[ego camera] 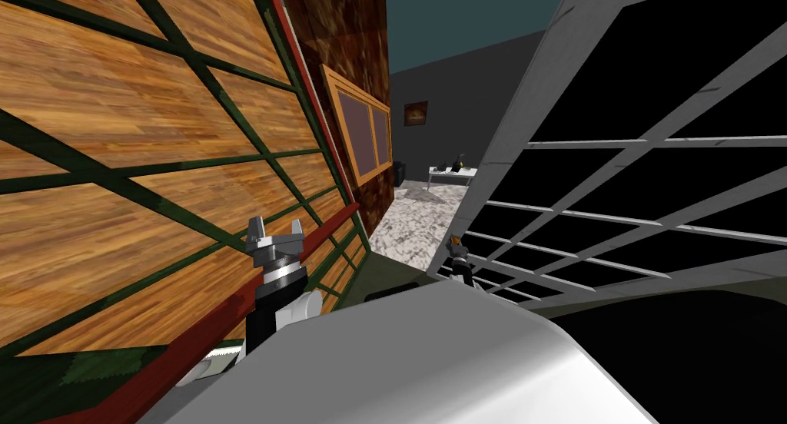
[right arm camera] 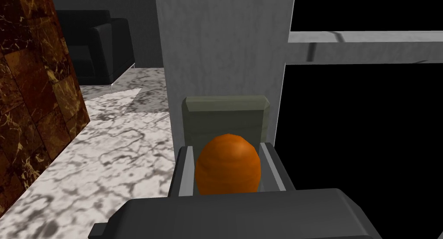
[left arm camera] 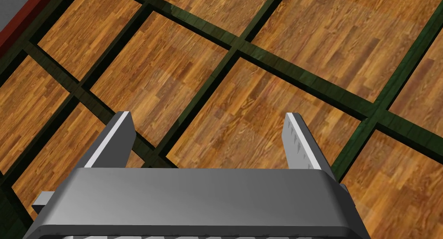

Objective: Pull the door open

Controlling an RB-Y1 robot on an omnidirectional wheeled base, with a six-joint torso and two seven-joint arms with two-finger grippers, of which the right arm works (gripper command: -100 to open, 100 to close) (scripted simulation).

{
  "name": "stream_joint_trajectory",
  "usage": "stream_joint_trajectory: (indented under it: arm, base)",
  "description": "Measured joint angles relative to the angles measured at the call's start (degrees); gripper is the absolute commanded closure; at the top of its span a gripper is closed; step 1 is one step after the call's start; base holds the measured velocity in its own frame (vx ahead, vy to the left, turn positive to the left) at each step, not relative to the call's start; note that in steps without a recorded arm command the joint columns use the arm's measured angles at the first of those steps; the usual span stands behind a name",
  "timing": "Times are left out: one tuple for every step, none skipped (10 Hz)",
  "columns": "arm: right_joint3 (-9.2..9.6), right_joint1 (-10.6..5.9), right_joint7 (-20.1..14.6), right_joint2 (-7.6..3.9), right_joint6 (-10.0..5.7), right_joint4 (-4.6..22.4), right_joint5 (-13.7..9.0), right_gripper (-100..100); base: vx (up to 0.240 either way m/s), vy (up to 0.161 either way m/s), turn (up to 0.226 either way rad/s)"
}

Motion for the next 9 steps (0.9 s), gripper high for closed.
stream_joint_trajectory:
  arm:
    - [0.02,0.0,0.0,0.02,0.01,0.0,0.0,100]
    - [0.02,0.01,0.0,0.03,-0.01,0.0,0.0,100]
    - [0.32,0.15,-0.4,-0.2,0.06,-0.4,0.3,100]
    - [0.68,0.08,-0.9,-0.39,0.03,-0.7,0.6,100]
    - [1.17,0.08,-1.4,-0.48,-0.15,-0.5,1.0,100]
    - [1.78,0.24,-2.0,-0.52,-0.27,-0.4,1.5,100]
    - [2.56,0.72,-2.7,-0.44,-0.11,-1.0,2.2,100]
    - [3.29,1.03,-3.6,-0.54,-0.1,-1.3,2.8,100]
    - [4.09,1.28,-4.6,-0.82,-0.09,-1.4,3.5,100]
  base:
    - [0.0,0.0,0.0]
    - [-0.108,0.008,0.057]
    - [-0.204,0.007,0.061]
    - [-0.205,0.001,0.063]
    - [-0.201,-0.006,0.071]
    - [-0.247,-0.009,0.095]
    - [-0.253,0.011,0.095]
    - [-0.25,0.009,0.088]
    - [-0.224,-0.004,0.068]
